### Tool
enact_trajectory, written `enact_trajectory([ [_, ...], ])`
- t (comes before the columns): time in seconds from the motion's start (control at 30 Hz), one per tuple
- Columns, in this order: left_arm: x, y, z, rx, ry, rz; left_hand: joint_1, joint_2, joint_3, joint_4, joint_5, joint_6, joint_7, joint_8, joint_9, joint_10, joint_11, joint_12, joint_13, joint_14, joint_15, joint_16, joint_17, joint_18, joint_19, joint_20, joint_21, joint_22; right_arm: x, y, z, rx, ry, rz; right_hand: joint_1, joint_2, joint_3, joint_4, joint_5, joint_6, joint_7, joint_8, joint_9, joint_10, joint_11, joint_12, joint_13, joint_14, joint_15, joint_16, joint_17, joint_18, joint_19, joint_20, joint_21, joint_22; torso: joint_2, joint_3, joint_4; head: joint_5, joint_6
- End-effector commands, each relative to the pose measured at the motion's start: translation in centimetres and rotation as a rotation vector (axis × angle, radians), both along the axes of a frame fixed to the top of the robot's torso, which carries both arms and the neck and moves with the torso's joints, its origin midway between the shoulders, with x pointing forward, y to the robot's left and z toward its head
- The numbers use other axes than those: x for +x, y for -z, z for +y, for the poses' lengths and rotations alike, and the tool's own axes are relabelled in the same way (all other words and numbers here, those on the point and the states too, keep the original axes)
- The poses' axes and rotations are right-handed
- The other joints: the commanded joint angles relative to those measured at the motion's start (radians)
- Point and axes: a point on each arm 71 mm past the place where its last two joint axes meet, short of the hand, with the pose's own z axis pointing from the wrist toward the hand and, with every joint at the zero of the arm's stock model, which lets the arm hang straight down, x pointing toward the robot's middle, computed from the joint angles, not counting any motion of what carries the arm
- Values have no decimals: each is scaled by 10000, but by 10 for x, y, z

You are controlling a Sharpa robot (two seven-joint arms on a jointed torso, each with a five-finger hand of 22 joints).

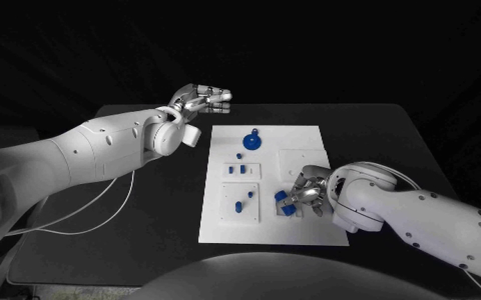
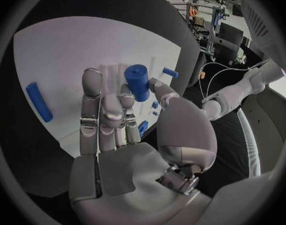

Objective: Assemble the parts on the task board

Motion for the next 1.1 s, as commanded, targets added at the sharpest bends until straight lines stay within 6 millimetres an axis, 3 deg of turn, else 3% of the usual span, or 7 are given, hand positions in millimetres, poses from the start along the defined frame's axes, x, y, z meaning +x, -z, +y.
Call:
enact_trajectory([
  [0.03,-1,-1,-2,-95,169,-11,-14,98,11,70,43,0,84,2,0,12,81,-4,5,-44,51,-13,-7,-93,-54,14,-2,-4,-4,5,-4,-679,44,333,76,75,-38,17,-1,187,-80,-23,-17,-54,-28,-32,-3,-2,-45,-44,-8,-46,393,-53,-26,-2,4,5,-3,12,1],
  [0.33,-1,-1,-2,-97,177,-3,-14,98,11,70,43,0,84,2,0,12,81,-4,5,-44,51,-13,-7,-93,-54,14,-2,-4,-3,5,-5,-711,106,248,-127,108,9,234,-242,220,-85,-25,-114,-35,-29,-50,-18,0,-47,-48,-5,-48,395,-57,-36,-3,0,4,2,-8,1],
  [0.47,-1,-1,-2,-90,169,4,-20,111,13,84,38,-5,85,2,0,11,85,-5,5,-50,53,-12,-7,-90,-58,16,0,-3,-2,6,-6,-785,98,193,-493,8,771,446,-1346,280,-92,-25,-175,-13,-39,-32,2,2,-45,-56,-7,-51,398,-58,-31,0,8,5,1,-24,1],
  [0.8,-1,0,-2,-88,177,22,-26,126,16,94,46,-4,85,2,0,10,86,-4,6,-52,54,-12,-7,-88,-57,16,1,-2,-1,7,-7,-1059,-114,97,-1158,-152,1624,897,-3049,369,-74,-22,-162,37,-18,-77,-18,0,-32,-86,-28,-45,399,-42,-47,-15,1,5,0,-66,1],
  [1.1,-1,0,-2,-81,173,36,-26,138,9,106,40,-5,86,1,0,9,88,-5,5,-57,54,-12,-6,-88,-64,19,0,-3,-2,7,-5,-1087,-263,137,-1668,-372,1791,1359,-3224,738,-170,22,-2,185,-64,181,344,-7,-78,-120,-26,-84,400,-93,-69,-35,4,3,-2,-81,1],
])
